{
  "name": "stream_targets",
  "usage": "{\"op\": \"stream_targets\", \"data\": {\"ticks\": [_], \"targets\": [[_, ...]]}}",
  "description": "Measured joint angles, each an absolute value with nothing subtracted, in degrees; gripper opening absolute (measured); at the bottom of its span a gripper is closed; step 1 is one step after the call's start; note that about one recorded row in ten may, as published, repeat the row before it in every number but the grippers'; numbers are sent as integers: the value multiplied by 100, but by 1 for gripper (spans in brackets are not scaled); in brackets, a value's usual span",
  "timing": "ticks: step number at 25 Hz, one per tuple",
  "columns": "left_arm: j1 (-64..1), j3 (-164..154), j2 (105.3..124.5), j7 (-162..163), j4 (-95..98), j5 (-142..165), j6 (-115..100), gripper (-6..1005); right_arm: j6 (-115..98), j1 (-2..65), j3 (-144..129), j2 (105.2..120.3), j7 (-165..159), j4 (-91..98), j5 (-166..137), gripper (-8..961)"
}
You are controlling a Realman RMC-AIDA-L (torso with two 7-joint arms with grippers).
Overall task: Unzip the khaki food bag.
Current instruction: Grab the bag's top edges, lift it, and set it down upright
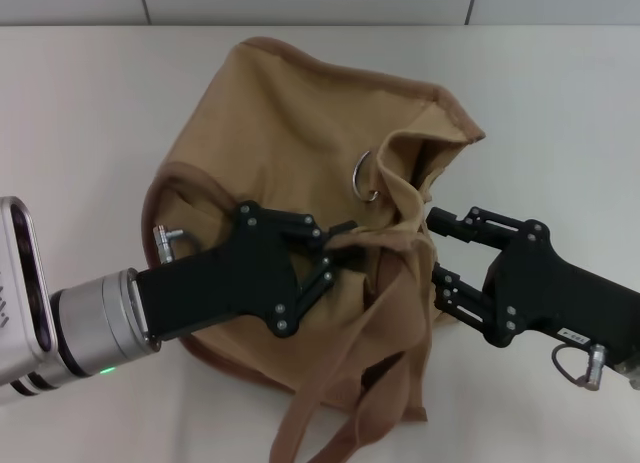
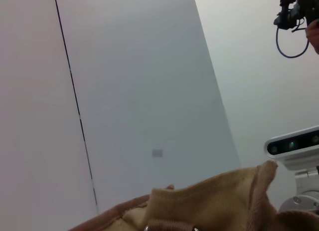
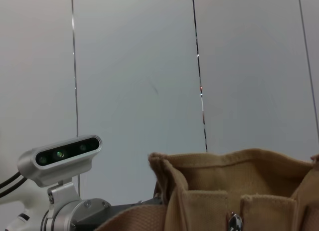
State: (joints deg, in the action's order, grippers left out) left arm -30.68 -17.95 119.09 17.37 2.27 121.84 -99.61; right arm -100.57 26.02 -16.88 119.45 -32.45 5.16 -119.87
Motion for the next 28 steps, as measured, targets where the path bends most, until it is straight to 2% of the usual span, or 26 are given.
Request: {"op": "stream_targets", "data": {"ticks": [2, 8, 13, 28], "targets": [[-3071, -1798, 11909, 1733, 199, 12190, -9962, 74, -10022, 2619, -1690, 11949, -3184, 467, -11983, 511], [-3075, -1892, 11908, 1661, 139, 12195, -9972, 76, -9967, 2652, -1688, 11959, -3155, 373, -11957, 333], [-3076, -1950, 11910, 1628, 81, 12200, -9981, 77, -9833, 2675, -1643, 11962, -3155, 276, -11938, 260], [-3076, -1958, 11910, 1564, 6, 12211, -9997, 81, -9670, 2731, -1708, 11962, -3037, 145, -11965, 180]]}}
